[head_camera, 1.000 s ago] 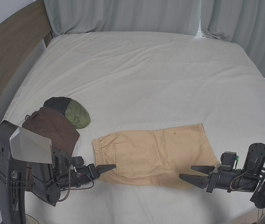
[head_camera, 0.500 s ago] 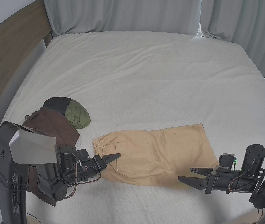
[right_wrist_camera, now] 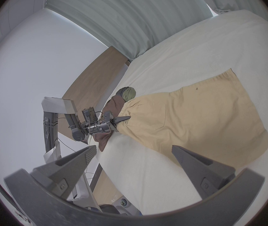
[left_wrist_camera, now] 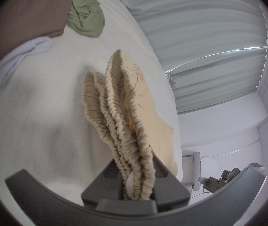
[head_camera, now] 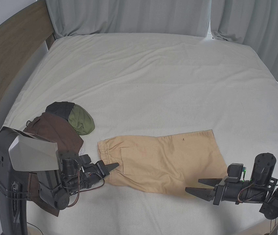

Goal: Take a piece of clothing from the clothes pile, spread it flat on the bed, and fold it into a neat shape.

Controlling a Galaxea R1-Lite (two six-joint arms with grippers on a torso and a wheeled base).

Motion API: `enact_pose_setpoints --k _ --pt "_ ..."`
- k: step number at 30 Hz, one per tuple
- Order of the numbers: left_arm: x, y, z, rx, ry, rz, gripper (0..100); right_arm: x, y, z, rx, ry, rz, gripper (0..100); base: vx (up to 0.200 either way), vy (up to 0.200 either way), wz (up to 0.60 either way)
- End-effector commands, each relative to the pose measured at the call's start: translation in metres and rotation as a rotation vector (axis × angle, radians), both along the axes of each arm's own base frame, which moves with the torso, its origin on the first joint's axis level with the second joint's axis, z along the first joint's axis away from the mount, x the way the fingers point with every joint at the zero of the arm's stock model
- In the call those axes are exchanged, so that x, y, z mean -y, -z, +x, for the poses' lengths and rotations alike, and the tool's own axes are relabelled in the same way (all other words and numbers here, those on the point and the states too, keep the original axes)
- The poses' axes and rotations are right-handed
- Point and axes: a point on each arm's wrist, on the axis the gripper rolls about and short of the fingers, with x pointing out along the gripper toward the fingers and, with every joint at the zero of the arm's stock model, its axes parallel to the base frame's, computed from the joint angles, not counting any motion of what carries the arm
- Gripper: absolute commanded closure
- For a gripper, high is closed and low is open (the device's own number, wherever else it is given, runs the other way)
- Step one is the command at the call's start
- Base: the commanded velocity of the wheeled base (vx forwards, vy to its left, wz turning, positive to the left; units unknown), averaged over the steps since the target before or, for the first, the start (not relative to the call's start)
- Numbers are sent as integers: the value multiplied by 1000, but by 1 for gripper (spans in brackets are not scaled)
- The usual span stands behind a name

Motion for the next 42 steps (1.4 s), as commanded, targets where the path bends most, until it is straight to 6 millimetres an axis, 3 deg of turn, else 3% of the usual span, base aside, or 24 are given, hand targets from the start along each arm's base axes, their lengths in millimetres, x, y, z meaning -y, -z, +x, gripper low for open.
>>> enact_pose_setpoints --k 1,25,42 --pt "-2 -13 -5 36 -1 12 100 -1 4 1 -17 -1 -9 0 0 0 0" --pt "-6 -13 -16 72 52 90 100 -1 4 1 -16 -2 -9 0 0 0 0" --pt "-43 -8 -26 120 55 251 100 0 4 1 -16 1 -9 0 0 0 0"
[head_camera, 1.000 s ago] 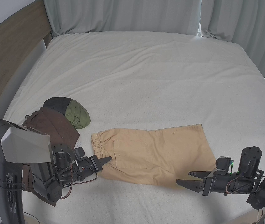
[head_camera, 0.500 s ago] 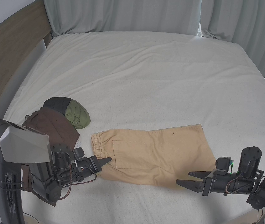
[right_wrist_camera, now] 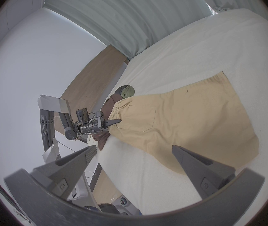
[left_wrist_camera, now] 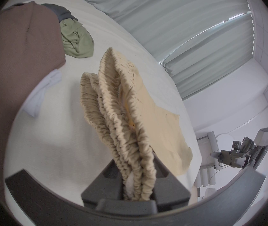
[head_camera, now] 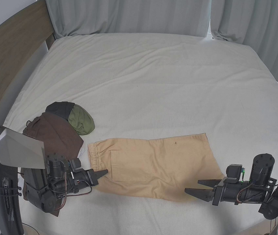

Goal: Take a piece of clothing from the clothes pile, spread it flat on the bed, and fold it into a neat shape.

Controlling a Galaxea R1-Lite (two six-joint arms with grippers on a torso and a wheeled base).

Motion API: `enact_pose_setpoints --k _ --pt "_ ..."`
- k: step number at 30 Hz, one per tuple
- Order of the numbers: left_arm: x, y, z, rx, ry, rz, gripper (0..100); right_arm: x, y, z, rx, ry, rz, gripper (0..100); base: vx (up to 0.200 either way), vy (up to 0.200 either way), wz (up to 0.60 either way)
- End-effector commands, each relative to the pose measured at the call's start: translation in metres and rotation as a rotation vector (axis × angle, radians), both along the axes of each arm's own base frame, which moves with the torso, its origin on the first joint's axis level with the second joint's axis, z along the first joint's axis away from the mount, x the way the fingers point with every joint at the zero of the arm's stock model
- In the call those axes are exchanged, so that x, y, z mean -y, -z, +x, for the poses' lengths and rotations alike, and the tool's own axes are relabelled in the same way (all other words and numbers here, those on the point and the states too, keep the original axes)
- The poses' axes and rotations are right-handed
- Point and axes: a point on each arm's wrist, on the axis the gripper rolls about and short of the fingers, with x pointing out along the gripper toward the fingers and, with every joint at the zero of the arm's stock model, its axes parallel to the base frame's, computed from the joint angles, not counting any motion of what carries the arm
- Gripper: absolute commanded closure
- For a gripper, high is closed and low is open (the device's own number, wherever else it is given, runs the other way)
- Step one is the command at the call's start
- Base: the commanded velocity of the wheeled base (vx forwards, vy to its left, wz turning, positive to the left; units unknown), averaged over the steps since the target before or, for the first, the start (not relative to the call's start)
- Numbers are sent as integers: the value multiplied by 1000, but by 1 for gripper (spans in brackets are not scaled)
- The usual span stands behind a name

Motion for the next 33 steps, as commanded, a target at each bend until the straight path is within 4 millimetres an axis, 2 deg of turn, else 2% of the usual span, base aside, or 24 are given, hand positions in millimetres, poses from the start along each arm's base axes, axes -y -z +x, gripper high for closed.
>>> enact_pose_setpoints --k 1,9,23,30,33 --pt "-13 1 1 10 -25 25 100 0 0 0 -1 1 0 0 0 0 0" --pt "-37 -6 -8 41 -35 80 100 0 2 0 -7 -1 -3 0 0 0 0" --pt "-61 -17 -17 67 -81 101 100 1 1 3 -2 10 -1 0 0 0 0" --pt "-72 -33 -22 108 -64 63 100 0 5 5 -16 8 -8 0 0 0 0" --pt "-74 -34 -25 103 -69 64 100 0 6 5 -19 8 -9 0 0 0 0"
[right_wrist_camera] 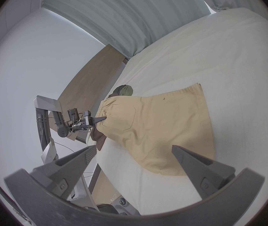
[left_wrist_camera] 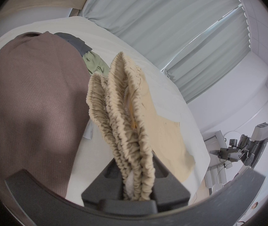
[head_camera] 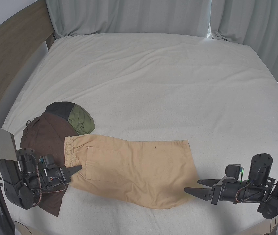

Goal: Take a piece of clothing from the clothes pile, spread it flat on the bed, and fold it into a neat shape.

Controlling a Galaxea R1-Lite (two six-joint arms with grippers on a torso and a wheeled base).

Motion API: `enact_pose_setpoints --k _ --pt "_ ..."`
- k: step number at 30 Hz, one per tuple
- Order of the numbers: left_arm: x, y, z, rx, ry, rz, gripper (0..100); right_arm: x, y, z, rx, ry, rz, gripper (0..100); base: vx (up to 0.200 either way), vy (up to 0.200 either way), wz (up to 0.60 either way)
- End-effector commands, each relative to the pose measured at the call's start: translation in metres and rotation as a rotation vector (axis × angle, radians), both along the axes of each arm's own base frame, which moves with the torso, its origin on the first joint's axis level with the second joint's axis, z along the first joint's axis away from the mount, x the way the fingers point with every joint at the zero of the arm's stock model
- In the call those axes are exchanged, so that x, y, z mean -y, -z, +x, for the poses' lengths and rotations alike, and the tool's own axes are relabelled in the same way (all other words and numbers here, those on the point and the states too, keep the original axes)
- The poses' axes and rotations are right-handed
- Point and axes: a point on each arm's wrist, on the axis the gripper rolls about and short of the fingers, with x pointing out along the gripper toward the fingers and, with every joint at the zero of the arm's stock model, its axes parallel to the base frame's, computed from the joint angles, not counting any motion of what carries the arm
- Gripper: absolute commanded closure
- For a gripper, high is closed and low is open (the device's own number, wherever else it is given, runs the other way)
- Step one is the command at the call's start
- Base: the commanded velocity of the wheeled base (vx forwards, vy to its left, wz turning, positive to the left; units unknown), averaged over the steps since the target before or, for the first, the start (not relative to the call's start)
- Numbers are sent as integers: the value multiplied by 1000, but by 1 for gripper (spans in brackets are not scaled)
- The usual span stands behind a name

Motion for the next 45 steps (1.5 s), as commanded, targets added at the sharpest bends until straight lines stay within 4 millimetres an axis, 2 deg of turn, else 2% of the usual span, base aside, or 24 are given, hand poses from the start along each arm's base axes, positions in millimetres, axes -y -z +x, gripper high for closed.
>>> enact_pose_setpoints --k 1,12,20,45 --pt "-3 -6 -4 15 -10 -2 100 0 2 1 -10 -1 -5 0 0 0 0" --pt "-31 -16 -13 44 -29 -28 100 -2 0 4 10 2 5 0 0 0 0" --pt "-33 -19 -16 48 -25 -32 100 -2 -1 4 15 2 8 0 0 0 0" --pt "14 -21 -9 74 132 -29 100 -2 -4 4 29 0 11 0 0 0 0"
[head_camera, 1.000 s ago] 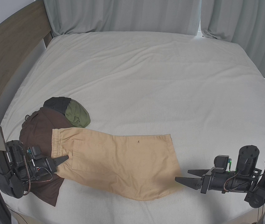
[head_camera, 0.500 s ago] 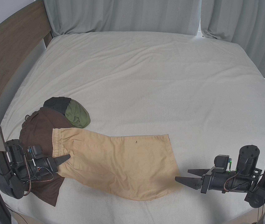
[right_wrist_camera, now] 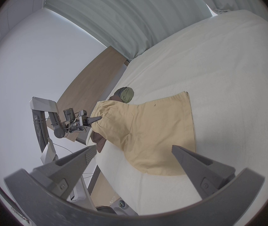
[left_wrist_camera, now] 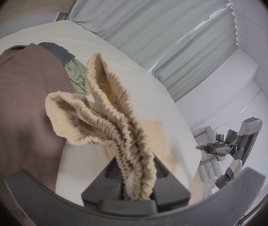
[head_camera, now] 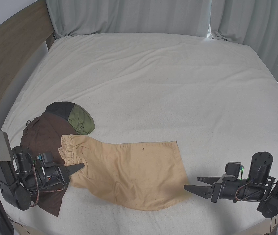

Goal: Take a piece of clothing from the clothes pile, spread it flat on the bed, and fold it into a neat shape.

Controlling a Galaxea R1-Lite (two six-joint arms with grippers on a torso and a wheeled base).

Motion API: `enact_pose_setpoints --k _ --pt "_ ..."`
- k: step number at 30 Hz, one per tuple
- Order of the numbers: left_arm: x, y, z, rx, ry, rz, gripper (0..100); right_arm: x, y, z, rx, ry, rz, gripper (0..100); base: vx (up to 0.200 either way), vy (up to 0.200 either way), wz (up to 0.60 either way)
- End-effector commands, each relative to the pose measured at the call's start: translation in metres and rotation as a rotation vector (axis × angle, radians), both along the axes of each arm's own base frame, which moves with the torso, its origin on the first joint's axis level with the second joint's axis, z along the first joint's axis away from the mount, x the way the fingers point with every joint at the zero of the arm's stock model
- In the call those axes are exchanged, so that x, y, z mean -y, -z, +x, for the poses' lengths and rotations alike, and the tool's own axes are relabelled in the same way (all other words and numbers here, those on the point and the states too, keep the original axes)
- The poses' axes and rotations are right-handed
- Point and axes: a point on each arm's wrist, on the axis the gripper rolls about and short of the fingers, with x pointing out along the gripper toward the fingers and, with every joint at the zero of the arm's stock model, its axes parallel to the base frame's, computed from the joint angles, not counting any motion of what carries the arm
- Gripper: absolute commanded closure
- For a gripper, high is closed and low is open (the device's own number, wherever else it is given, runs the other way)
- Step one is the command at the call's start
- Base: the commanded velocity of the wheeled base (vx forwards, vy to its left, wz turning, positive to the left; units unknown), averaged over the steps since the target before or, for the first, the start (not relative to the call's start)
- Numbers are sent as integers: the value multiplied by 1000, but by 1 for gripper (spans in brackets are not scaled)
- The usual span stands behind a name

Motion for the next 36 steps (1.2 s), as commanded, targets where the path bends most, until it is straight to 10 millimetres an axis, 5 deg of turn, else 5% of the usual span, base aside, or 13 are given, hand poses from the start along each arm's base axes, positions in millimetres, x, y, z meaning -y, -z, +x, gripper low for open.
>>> enact_pose_setpoints --k 1,36 --pt "7 0 1 4 25 -1 100 0 -1 0 6 -1 3 0 0 0 0" --pt "97 4 17 28 260 -58 100 10 -9 10 49 58 23 0 0 0 0"
